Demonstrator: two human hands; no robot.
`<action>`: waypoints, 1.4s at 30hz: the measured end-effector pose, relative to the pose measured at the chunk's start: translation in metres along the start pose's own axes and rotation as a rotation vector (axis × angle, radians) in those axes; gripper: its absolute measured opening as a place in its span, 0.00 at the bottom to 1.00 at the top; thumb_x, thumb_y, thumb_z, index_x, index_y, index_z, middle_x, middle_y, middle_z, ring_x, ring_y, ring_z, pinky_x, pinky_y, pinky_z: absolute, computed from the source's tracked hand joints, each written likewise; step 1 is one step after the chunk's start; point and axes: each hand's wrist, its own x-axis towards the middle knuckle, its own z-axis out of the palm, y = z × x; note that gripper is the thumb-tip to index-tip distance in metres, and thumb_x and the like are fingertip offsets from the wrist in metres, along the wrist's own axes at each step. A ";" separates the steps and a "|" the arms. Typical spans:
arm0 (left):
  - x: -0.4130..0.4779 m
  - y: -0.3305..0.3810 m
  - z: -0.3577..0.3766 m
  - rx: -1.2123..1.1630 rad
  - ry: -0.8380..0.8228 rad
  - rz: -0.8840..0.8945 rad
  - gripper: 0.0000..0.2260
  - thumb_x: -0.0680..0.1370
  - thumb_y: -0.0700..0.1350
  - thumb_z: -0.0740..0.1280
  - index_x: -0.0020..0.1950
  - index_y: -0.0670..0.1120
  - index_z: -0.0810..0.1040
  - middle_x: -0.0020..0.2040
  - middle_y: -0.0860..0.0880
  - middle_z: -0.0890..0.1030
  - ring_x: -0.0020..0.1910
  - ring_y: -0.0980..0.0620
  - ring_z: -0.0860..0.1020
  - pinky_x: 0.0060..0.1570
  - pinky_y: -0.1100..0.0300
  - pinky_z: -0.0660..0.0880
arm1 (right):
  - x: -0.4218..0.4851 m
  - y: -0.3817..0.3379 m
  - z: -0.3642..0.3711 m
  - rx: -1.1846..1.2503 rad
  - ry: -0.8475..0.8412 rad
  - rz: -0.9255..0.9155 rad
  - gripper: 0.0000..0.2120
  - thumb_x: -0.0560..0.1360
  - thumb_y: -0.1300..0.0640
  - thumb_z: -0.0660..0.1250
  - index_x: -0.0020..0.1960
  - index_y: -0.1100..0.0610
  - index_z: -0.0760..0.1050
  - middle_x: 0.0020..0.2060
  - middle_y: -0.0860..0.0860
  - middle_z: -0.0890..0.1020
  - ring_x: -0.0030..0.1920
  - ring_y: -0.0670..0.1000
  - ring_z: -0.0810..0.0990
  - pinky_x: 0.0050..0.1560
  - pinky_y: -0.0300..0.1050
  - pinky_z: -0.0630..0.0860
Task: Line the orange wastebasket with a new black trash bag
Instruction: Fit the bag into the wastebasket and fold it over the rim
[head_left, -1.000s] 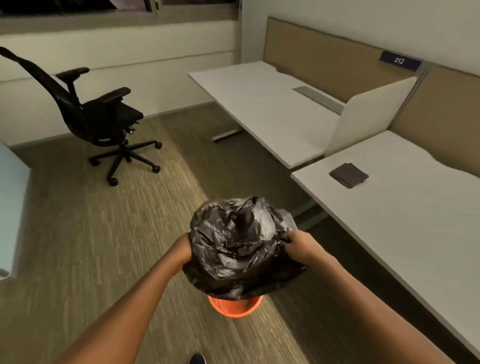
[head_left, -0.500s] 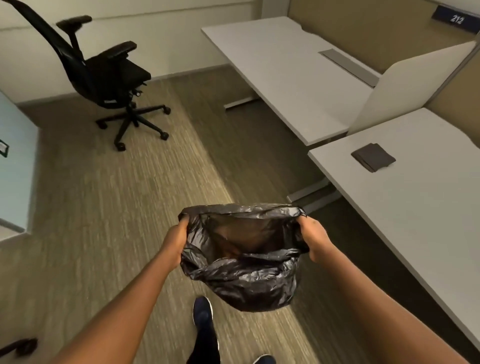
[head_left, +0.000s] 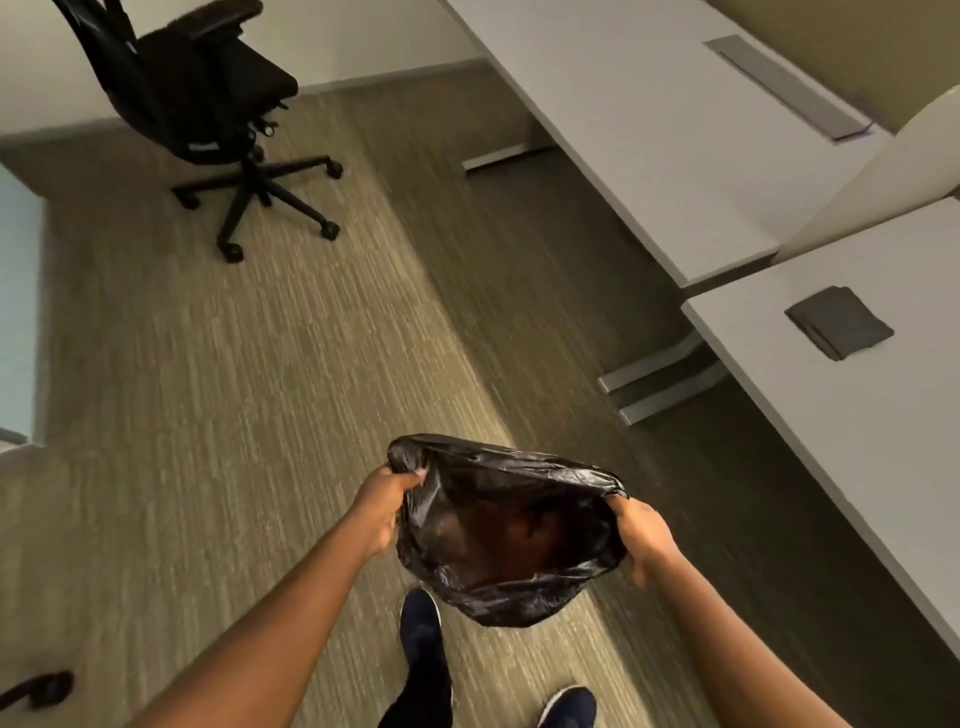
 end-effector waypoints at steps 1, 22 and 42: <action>0.010 -0.002 0.000 -0.017 0.020 -0.004 0.13 0.81 0.34 0.64 0.66 0.34 0.76 0.62 0.33 0.81 0.58 0.36 0.81 0.61 0.42 0.77 | 0.007 0.005 0.004 0.027 -0.022 0.019 0.11 0.80 0.58 0.63 0.43 0.59 0.81 0.39 0.54 0.85 0.38 0.52 0.81 0.38 0.45 0.76; 0.225 -0.176 0.062 -0.309 0.201 -0.321 0.19 0.78 0.46 0.63 0.64 0.36 0.80 0.57 0.36 0.83 0.54 0.36 0.82 0.58 0.44 0.77 | 0.224 0.134 0.059 0.207 -0.238 0.203 0.15 0.76 0.74 0.58 0.53 0.62 0.80 0.44 0.58 0.85 0.42 0.56 0.83 0.43 0.48 0.79; 0.426 -0.180 0.046 0.360 0.201 -0.118 0.23 0.73 0.56 0.76 0.58 0.39 0.81 0.50 0.40 0.85 0.47 0.41 0.84 0.55 0.47 0.81 | 0.434 0.125 0.137 -0.192 -0.059 -0.057 0.08 0.76 0.50 0.71 0.43 0.54 0.82 0.47 0.57 0.87 0.50 0.59 0.86 0.58 0.59 0.82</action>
